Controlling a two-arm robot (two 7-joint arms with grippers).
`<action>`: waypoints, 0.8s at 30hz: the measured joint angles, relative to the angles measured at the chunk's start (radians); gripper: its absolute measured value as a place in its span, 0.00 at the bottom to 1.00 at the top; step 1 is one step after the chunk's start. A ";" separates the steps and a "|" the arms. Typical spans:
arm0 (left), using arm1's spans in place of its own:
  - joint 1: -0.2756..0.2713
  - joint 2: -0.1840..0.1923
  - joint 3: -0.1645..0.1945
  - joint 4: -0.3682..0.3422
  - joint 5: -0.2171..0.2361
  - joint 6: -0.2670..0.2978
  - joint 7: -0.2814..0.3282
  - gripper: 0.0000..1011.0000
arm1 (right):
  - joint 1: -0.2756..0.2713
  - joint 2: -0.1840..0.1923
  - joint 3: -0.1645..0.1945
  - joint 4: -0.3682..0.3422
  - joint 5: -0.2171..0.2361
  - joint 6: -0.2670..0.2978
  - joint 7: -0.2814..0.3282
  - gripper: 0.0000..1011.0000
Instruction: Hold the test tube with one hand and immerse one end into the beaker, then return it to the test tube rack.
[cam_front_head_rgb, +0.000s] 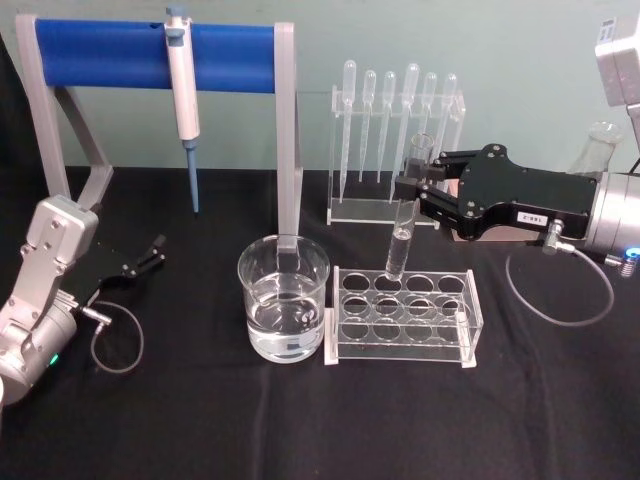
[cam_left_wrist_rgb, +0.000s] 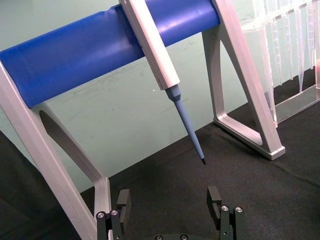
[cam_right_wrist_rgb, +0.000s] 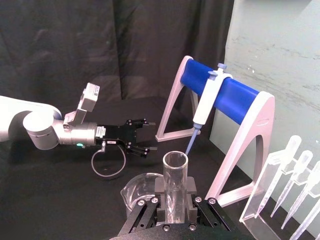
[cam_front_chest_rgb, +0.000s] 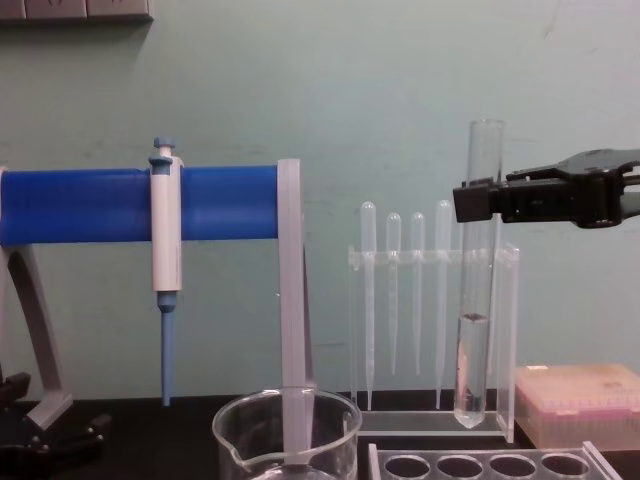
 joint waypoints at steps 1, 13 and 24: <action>0.000 0.000 0.000 0.000 0.000 0.000 0.000 0.99 | 0.000 0.000 0.000 0.000 0.000 0.000 0.000 0.22; 0.000 0.000 0.000 0.000 0.000 0.000 0.000 0.99 | 0.000 0.000 0.000 0.000 0.000 0.000 0.000 0.22; 0.000 0.000 0.000 0.000 0.000 0.000 0.000 0.99 | 0.000 0.000 0.000 0.000 0.000 0.000 0.000 0.22</action>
